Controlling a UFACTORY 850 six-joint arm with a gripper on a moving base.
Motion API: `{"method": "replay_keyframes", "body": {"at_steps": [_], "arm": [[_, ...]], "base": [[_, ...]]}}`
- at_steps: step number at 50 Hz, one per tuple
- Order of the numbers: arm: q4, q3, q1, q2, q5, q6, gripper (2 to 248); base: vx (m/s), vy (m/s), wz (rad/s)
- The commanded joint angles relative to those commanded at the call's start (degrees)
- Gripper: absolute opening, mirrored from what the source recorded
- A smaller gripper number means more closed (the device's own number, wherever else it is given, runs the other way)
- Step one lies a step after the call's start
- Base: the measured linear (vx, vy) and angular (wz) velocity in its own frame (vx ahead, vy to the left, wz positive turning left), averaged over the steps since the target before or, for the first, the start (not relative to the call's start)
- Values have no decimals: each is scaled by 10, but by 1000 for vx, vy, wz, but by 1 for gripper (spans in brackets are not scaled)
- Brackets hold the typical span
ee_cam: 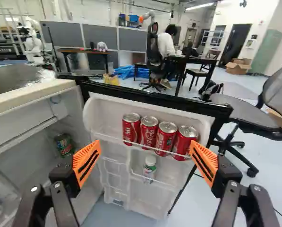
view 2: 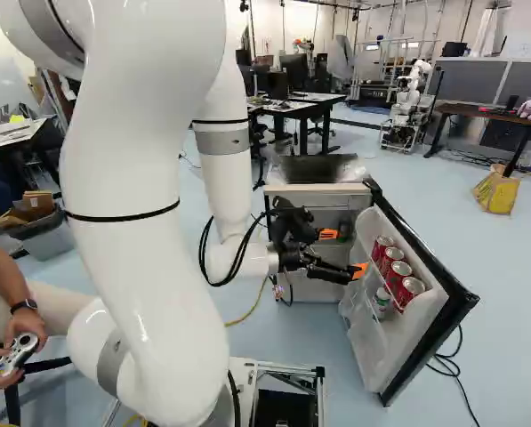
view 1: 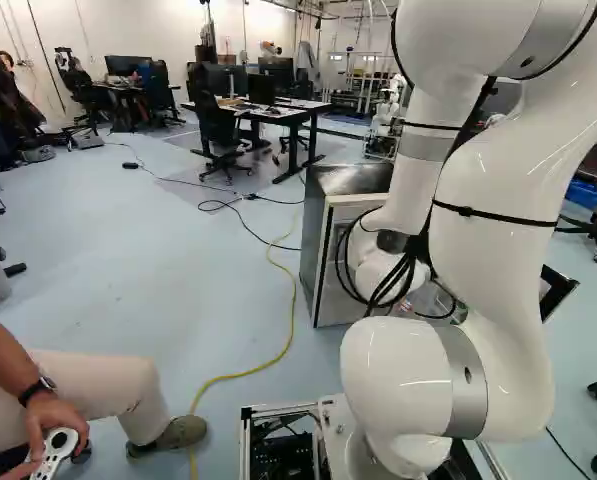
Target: Grab a drink from the fridge
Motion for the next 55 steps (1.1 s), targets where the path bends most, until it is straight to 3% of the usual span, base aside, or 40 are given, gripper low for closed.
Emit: {"method": "replay_keyframes", "body": {"at_steps": [21,39,55], "arm": [[-127,-2,-2,-1,0,0,247],[-233,-15,-8,-38,0,0,247],[-267,-29,-13,-75,0,0,247]], "base": [[0,0,0],[0,0,0],[0,0,0]]}}
